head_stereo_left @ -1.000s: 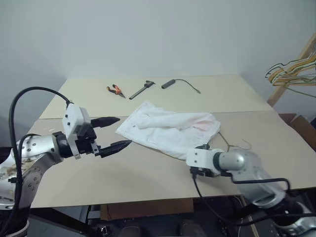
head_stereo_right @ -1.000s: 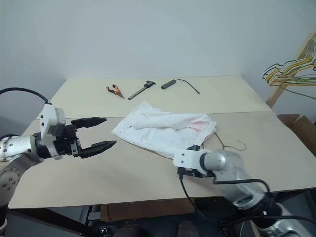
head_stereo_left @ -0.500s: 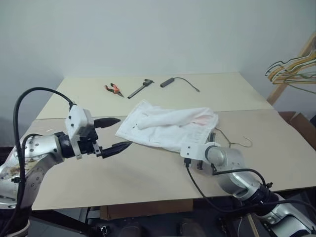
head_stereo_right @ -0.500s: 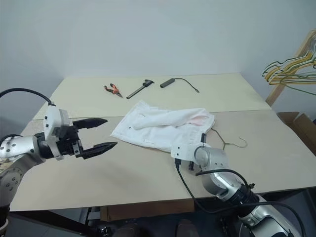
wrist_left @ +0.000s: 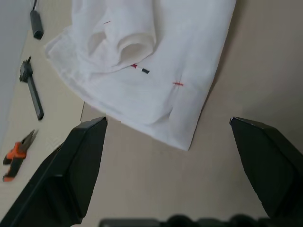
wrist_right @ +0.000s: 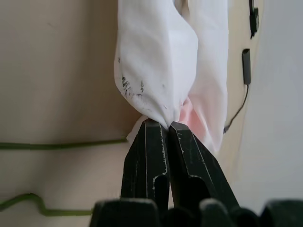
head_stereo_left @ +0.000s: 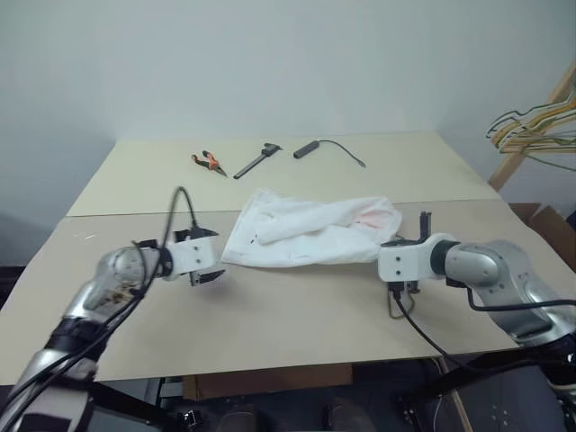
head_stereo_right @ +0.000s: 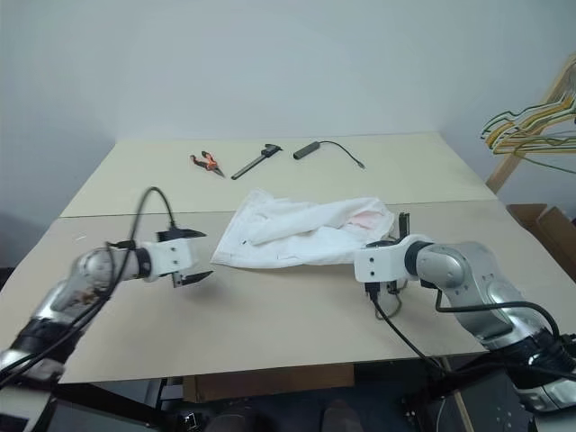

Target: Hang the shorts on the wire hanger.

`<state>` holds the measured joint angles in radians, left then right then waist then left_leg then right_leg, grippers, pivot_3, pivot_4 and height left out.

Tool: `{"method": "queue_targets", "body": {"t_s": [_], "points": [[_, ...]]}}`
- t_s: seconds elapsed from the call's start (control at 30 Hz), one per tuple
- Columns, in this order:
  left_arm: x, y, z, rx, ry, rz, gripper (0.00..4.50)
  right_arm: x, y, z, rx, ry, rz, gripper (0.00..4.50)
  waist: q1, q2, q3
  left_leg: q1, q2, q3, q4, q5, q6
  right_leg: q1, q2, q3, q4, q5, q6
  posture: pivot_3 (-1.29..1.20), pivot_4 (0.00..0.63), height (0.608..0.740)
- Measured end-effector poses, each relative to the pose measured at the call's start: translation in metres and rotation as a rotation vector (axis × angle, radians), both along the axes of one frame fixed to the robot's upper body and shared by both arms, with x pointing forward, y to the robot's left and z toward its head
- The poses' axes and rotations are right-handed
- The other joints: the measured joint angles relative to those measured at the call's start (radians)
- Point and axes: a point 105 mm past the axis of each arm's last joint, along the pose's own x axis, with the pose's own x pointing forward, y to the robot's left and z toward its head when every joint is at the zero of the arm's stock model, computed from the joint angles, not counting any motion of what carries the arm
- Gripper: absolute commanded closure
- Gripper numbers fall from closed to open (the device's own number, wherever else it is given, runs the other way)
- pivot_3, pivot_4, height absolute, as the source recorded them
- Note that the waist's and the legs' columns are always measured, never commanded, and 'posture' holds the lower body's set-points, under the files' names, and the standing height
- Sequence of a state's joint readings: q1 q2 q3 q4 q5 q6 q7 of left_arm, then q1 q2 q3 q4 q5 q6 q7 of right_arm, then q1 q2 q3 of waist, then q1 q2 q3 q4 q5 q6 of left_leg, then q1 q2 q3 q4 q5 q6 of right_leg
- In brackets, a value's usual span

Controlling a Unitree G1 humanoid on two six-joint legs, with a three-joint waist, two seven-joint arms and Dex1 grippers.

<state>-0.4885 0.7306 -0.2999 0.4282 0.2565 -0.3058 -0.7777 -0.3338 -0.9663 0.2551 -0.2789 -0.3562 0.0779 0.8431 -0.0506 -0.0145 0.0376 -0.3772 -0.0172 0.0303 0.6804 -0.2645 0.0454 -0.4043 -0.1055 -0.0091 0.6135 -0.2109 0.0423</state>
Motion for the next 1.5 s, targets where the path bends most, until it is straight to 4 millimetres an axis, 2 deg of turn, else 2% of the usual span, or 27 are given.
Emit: {"method": "queue_targets", "body": {"t_s": [0.1,0.3,0.43,0.47,0.57,0.67,0.77,0.8,0.9,0.97,1.03,1.1,1.17,1.23,1.27,1.3,1.4,1.43,1.5], "points": [[0.011,-0.018,-0.003,0.009,-0.029,-0.038,0.0,-0.003,0.006,0.009,0.03,-0.024,0.021,4.48,-0.001,0.0,0.0,0.0,0.0,0.0,0.001,0.0,0.0,0.001,0.0,0.0,0.0,0.0,0.001,-0.18,0.0,0.74],[0.025,-0.026,-0.012,0.094,-0.052,-0.054,1.93,-0.006,0.007,0.012,0.039,-0.032,0.028,4.5,-0.011,0.0,-0.002,0.003,0.001,0.0,0.002,0.0,0.0,0.003,-0.001,0.0,0.001,0.0,0.001,-0.19,0.0,0.74],[0.029,-0.02,-0.017,0.112,-0.046,-0.03,3.18,-0.005,0.003,0.015,0.037,-0.043,0.013,4.5,-0.021,0.0,-0.002,0.003,0.001,0.0,0.002,0.0,0.0,0.003,-0.001,0.0,0.001,0.0,0.001,-0.18,0.0,0.74],[0.029,-0.019,-0.018,0.112,-0.042,-0.027,3.61,-0.004,0.002,0.015,0.035,-0.043,0.009,4.5,-0.024,0.0,-0.002,0.003,0.001,0.0,0.002,0.0,0.0,0.002,-0.001,0.0,0.002,0.0,0.001,-0.18,0.0,0.74],[0.027,-0.012,-0.018,0.128,-0.032,-0.033,4.46,-0.003,0.001,0.013,0.032,-0.04,0.015,4.5,-0.03,0.0,-0.002,0.001,0.001,0.0,0.002,0.0,0.0,0.0,-0.001,0.001,0.002,0.0,0.001,-0.18,0.0,0.74],[0.02,0.001,-0.006,0.139,-0.023,-0.07,4.46,-0.003,0.002,0.013,0.033,-0.041,0.045,4.5,-0.039,0.0,-0.002,-0.002,0.002,0.0,0.002,0.0,0.001,-0.002,-0.002,0.001,0.002,0.001,0.001,-0.17,0.0,0.74],[-0.004,0.022,0.016,0.18,0.026,-0.165,4.46,-0.004,0.008,0.012,0.074,-0.027,0.134,4.5,-0.056,0.0,-0.002,-0.003,0.002,0.0,0.001,-0.001,0.002,-0.004,-0.003,0.001,0.002,0.001,0.001,-0.16,0.0,0.74],[-0.017,0.03,0.026,0.21,0.049,-0.213,4.46,-0.007,0.01,0.011,0.092,-0.015,0.183,4.5,-0.062,0.0,-0.002,-0.003,0.002,0.0,0.001,-0.001,0.003,-0.004,-0.005,0.001,0.003,0.001,0.001,-0.14,0.0,0.74],[-0.043,0.041,0.044,0.235,0.089,-0.269,4.46,-0.005,0.011,0.013,0.098,-0.015,0.268,4.5,-0.071,0.001,-0.001,-0.002,0.001,0.0,0.001,-0.002,0.003,-0.003,-0.007,0.001,0.003,0.001,0.002,-0.12,0.0,0.74],[-0.065,0.04,0.056,0.228,0.134,-0.321,4.46,0.003,0.011,0.019,0.08,-0.036,0.319,4.5,-0.074,0.001,-0.001,0.001,0.001,0.001,0.002,-0.002,0.004,0.0,-0.007,0.002,0.003,0.001,0.002,-0.1,0.0,0.74],[-0.076,0.035,0.067,0.189,0.162,-0.337,4.46,0.011,0.01,0.024,0.077,-0.053,0.334,4.5,-0.071,0.001,0.0,0.003,0.001,0.001,0.002,-0.002,0.004,0.002,-0.007,0.002,0.003,0.001,0.003,-0.09,0.0,0.74],[-0.075,0.027,0.079,0.115,0.165,-0.299,4.46,0.028,0.012,0.033,0.113,-0.054,0.318,4.5,-0.064,0.001,0.0,0.007,0.001,0.001,0.002,-0.001,0.006,0.005,-0.007,0.002,0.004,0.001,0.003,-0.07,0.0,0.74],[-0.063,0.021,0.091,0.033,0.121,-0.243,4.46,0.045,0.01,0.043,0.153,-0.062,0.272,4.5,-0.054,0.002,0.001,0.008,0.0,0.001,0.002,0.0,0.007,0.006,-0.007,0.002,0.005,0.0,0.003,-0.07,0.0,0.74],[-0.031,0.01,0.113,-0.093,-0.002,-0.147,4.46,0.071,0.013,0.063,0.235,-0.103,0.194,4.5,-0.042,0.001,0.001,0.008,-0.001,0.001,0.003,0.002,0.006,0.006,-0.006,0.002,0.008,0.0,0.003,-0.07,0.0,0.74],[-0.007,0.005,0.13,-0.168,-0.093,-0.071,4.46,0.088,0.016,0.078,0.28,-0.156,0.142,4.5,-0.036,0.001,0.002,0.008,-0.002,0.001,0.004,0.003,0.005,0.005,-0.006,0.002,0.011,0.001,0.003,-0.06,0.0,0.74],[0.023,0.002,0.156,-0.253,-0.211,0.03,4.46,0.108,0.023,0.101,0.331,-0.239,0.082,4.5,-0.03,-0.001,0.003,0.005,-0.003,0.0,0.007,0.005,0.004,0.001,-0.006,0.003,0.015,0.002,0.002,-0.06,0.0,0.74],[0.072,0.003,0.237,-0.375,-0.539,0.236,4.46,0.139,0.041,0.17,0.476,-0.507,-0.028,4.5,-0.026,-0.004,0.004,-0.002,-0.003,-0.001,0.004,0.007,0.0,-0.009,-0.005,0.003,0.016,0.005,-0.001,-0.05,0.0,0.74],[0.082,0.008,0.272,-0.411,-0.674,0.312,4.46,0.144,0.045,0.196,0.541,-0.615,-0.066,4.5,-0.027,-0.005,0.004,-0.007,-0.004,0.0,0.0,0.008,-0.002,-0.016,-0.005,0.005,0.017,0.006,-0.001,-0.05,0.0,0.74],[0.089,0.015,0.316,-0.447,-0.87,0.425,4.46,0.147,0.046,0.226,0.644,-0.763,-0.136,4.5,-0.026,-0.005,0.004,-0.01,-0.005,0.001,-0.006,0.015,-0.013,-0.021,-0.006,0.006,0.018,0.006,-0.001,-0.05,0.0,0.74]]}}
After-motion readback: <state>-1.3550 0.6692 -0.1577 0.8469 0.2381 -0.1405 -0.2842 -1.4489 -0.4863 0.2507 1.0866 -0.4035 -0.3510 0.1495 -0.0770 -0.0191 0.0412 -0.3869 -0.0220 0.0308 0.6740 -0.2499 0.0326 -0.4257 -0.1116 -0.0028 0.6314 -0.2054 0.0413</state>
